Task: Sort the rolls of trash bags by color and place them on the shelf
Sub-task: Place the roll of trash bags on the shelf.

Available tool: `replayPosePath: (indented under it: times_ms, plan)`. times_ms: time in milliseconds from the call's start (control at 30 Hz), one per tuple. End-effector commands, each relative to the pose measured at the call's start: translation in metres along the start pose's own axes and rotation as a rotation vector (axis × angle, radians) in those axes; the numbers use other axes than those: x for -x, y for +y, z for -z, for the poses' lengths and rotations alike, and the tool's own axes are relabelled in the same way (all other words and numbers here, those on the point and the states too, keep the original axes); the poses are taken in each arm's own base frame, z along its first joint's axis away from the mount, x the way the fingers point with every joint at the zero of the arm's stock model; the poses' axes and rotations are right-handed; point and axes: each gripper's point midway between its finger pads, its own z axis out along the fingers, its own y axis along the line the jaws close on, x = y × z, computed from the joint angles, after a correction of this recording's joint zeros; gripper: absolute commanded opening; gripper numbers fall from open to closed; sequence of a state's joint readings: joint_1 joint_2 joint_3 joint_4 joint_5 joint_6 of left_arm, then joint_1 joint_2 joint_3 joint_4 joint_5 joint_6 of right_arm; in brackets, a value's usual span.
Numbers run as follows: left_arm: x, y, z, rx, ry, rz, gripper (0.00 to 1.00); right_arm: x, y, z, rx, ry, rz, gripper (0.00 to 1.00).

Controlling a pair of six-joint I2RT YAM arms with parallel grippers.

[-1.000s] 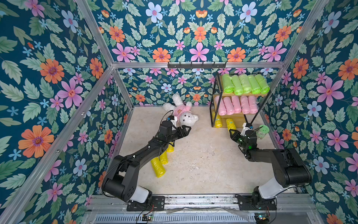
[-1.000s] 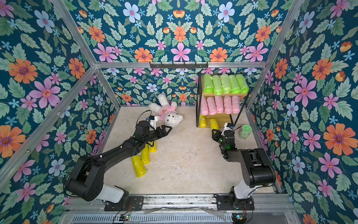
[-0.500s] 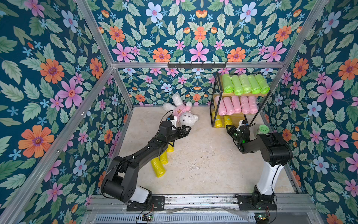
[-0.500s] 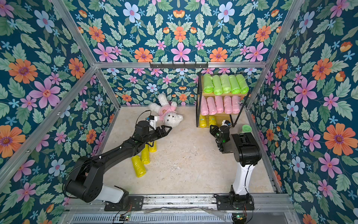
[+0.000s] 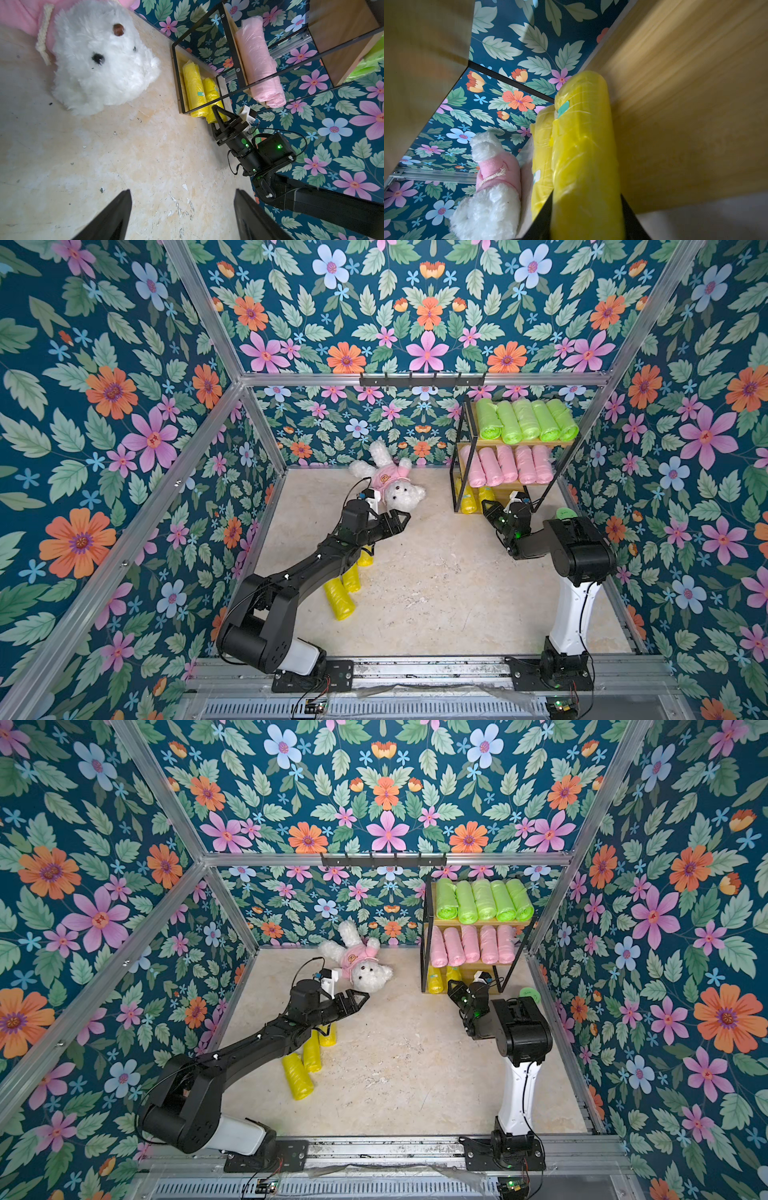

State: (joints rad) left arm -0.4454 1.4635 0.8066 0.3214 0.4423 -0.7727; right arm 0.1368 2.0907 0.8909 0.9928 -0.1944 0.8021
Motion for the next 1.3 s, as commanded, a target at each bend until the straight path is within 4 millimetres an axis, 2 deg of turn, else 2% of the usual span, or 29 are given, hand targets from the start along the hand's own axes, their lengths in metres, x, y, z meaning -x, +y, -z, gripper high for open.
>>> replayPosePath:
  times_ms: [0, 433, 967, 1267]
  plan:
    - [0.006, -0.007, 0.000, -0.025, -0.015, -0.018, 0.83, 0.004, 0.007, -0.005, 0.027, -0.013, -0.001, 0.41]
    - [0.001, -0.005, 0.001, -0.024, -0.006, -0.018, 0.83, -0.007, 0.006, -0.019, 0.027, 0.018, -0.010, 0.48]
    - [-0.001, -0.004, 0.003, -0.023, -0.003, -0.022, 0.83, 0.005, 0.006, -0.004, -0.004, -0.022, 0.009, 0.74]
    - [-0.002, -0.004, 0.004, -0.024, 0.002, -0.025, 0.82, 0.008, 0.006, -0.003, -0.007, -0.027, 0.017, 0.77]
